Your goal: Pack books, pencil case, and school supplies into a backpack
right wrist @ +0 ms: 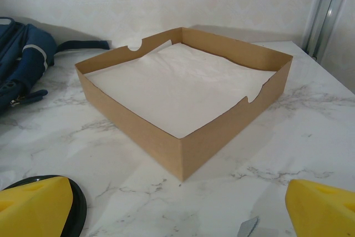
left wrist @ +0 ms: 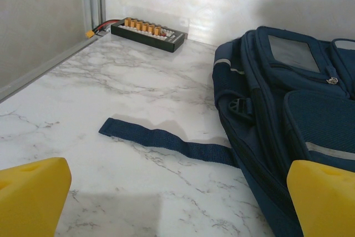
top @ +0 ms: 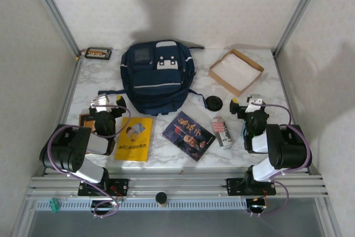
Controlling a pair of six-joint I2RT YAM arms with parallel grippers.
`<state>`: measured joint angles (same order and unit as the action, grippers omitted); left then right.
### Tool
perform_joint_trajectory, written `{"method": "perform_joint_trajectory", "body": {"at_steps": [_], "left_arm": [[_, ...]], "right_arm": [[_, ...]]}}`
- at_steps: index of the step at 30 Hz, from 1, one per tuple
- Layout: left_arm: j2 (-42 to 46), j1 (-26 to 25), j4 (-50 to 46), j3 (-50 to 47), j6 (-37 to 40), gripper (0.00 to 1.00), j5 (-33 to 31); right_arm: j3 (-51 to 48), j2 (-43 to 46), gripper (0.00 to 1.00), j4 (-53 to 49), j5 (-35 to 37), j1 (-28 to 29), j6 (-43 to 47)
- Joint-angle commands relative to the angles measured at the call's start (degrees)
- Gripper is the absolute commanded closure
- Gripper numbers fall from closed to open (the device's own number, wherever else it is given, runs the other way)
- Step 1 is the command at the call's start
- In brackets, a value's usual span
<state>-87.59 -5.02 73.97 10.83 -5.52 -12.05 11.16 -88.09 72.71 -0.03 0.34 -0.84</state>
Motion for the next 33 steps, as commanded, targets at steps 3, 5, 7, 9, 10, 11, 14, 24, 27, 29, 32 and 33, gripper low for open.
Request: {"method": "perform_joint_trajectory", "body": {"at_steps": [3,5,7,9,10,11,14,24,27,29,32,33], "left_arm": [[-0.69,0.60,2.18,1.12,0.68,0.01,-1.39],[-0.70,0.62,2.23,1.12,0.68,0.01,-1.39],[-0.65,0.62,2.42,0.96,0.66,0.01,-1.39],[0.83,0.62,1.98,0.86,0.58,0.01,-1.16],[2.53,0.62,0.54,0.88,0.73,0.01,-1.05],[4.46,0.58,-1.29,0.93,0.72,0.01,-1.19],[13.00,0.61,-9.63,1.54,0.13,0.01,-1.22],[37.65,1.06,-42.38,9.21,-24.75,0.01,-4.66],[40.73,1.54,-50.14,10.23,-33.50,0.01,-8.69],[41.18,1.83,-54.88,12.64,-36.54,0.01,-4.47],[39.48,1.44,-63.98,16.64,-42.26,0.01,3.70],[38.58,0.97,-64.96,17.30,-43.66,0.01,7.19]], "right_arm": [[1.06,-0.67,0.01,2.22,-0.41,-0.47,-0.30],[0.99,-0.59,0.01,2.23,-0.41,-0.50,-0.30],[0.88,-0.27,0.01,2.28,-0.32,-0.44,-0.38],[0.95,1.65,0.01,0.70,-0.18,-0.51,-0.35],[1.26,3.61,0.01,-1.57,0.18,-0.51,-0.54],[1.77,5.52,0.01,-4.13,0.57,-0.44,-0.77],[3.05,12.89,0.01,-13.33,1.61,-0.47,-1.88],[20.23,26.30,0.01,-57.61,4.45,-1.30,-26.24],[21.73,28.09,0.01,-63.20,0.12,-1.63,-30.71],[22.45,28.13,0.01,-65.13,-4.90,-1.29,-34.03],[24.38,25.70,0.01,-67.49,-9.85,2.14,-37.04],[25.67,24.21,0.01,-68.84,-9.97,4.26,-37.46]]}}
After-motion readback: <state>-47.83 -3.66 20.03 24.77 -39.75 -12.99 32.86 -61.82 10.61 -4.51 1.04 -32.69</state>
